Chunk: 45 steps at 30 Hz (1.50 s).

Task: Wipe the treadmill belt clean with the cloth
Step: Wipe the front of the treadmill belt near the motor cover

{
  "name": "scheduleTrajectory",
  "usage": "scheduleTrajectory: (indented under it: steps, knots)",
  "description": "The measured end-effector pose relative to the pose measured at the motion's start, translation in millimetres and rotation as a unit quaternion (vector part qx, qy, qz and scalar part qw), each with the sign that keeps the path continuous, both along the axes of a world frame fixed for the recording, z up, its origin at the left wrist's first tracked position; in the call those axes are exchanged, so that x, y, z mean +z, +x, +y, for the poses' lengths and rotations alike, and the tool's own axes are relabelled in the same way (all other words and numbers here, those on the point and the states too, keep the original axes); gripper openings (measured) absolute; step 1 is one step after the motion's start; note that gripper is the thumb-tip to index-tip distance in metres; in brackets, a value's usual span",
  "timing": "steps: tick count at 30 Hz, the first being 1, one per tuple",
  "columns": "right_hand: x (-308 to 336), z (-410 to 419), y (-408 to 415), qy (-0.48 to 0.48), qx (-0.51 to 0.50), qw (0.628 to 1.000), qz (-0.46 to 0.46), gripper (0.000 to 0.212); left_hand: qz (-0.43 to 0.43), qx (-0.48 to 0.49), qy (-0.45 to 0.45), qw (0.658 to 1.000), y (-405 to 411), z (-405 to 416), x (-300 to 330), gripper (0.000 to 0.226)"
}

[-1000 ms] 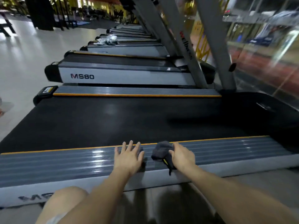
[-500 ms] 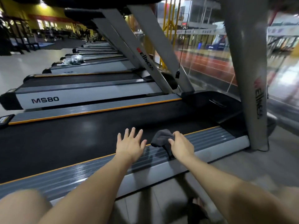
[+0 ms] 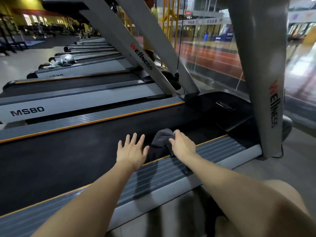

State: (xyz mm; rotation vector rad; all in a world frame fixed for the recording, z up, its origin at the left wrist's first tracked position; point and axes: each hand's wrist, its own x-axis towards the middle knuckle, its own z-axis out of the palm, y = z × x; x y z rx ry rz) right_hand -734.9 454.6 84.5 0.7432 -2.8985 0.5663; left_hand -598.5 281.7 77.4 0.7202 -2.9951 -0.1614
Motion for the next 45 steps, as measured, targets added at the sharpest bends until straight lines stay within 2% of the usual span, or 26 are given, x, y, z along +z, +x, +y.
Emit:
scheduleTrajectory:
  steps: [5,17,28,33,38,42,45]
  knots:
    - [14,5,-19,-0.012,0.000,1.000,0.003,0.019,0.009,0.016,0.002,1.000,-11,9,11,0.064]
    - [-1,42,-25,-0.061,-0.030,0.998,0.007,0.020,0.009,-0.032,-0.013,0.999,-36,32,21,0.063]
    - [-60,31,-45,-0.070,-0.043,0.996,0.019,0.020,-0.009,-0.073,0.006,0.997,-72,7,-57,0.064]
    - [-98,-5,-108,-0.067,-0.031,0.997,0.010,0.016,-0.002,-0.063,0.035,0.997,-137,-27,-103,0.063]
    - [-132,-45,-206,-0.048,-0.024,0.997,0.059,0.019,-0.011,-0.061,0.052,0.997,-218,-83,-159,0.063]
    - [-158,-72,-280,-0.072,-0.064,0.990,0.107,0.023,0.008,-0.075,0.033,0.997,-282,-117,-194,0.062]
    - [-166,-84,-309,-0.097,-0.109,0.985,0.089,0.025,0.018,-0.094,0.010,0.995,-315,-135,-196,0.062]
